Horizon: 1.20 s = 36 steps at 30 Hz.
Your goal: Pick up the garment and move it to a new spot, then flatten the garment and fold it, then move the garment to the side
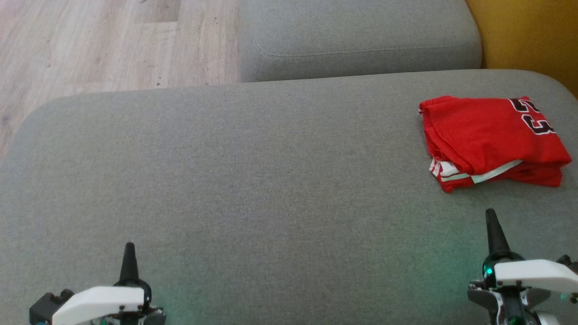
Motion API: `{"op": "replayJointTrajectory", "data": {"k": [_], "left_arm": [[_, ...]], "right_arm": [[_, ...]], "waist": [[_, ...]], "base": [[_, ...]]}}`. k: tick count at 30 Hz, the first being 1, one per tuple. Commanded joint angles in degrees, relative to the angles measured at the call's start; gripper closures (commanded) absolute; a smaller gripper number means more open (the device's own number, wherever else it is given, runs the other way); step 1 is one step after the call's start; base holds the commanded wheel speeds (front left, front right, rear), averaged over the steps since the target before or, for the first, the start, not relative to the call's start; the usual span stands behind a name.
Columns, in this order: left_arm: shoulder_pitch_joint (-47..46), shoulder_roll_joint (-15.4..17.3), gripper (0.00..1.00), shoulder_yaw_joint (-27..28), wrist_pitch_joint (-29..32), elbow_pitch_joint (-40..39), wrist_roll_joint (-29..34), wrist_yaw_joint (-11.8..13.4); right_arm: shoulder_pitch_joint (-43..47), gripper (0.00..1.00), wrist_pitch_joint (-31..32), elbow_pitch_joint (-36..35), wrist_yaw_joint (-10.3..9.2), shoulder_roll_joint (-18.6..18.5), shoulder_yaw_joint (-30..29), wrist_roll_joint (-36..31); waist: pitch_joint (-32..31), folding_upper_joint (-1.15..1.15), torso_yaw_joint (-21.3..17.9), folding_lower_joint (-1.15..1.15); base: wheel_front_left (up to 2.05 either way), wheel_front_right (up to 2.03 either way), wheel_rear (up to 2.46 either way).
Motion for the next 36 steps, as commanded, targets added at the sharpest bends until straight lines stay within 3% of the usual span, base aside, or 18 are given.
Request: {"op": "replayJointTrajectory", "data": {"k": [1,32,36], "left_arm": [[-4.04,0.01,1.0,2.68,0.59,-1.36,-1.46,-0.72],[-7.19,-3.51,1.0,11.48,5.61,-0.68,-14.51,-6.04],[-7.21,-3.54,1.0,11.55,5.65,-0.67,-14.54,-6.06]], "right_arm": [[-3.73,1.0,0.45,-1.84,0.3,-1.23,0.4,2.16],[-7.01,1.0,3.7,-1.51,0.4,-1.2,-2.14,21.71],[-7.03,1.0,3.77,-1.5,0.4,-1.15,-2.22,21.73]], "waist": [[0.08,0.0,-0.05,0.0],[1.37,0.0,-0.82,0.0],[1.38,0.0,-0.83,0.0]], "base": [[0.0,0.0,0.0],[0.0,0.0,0.0],[0.0,0.0,0.0]]}}
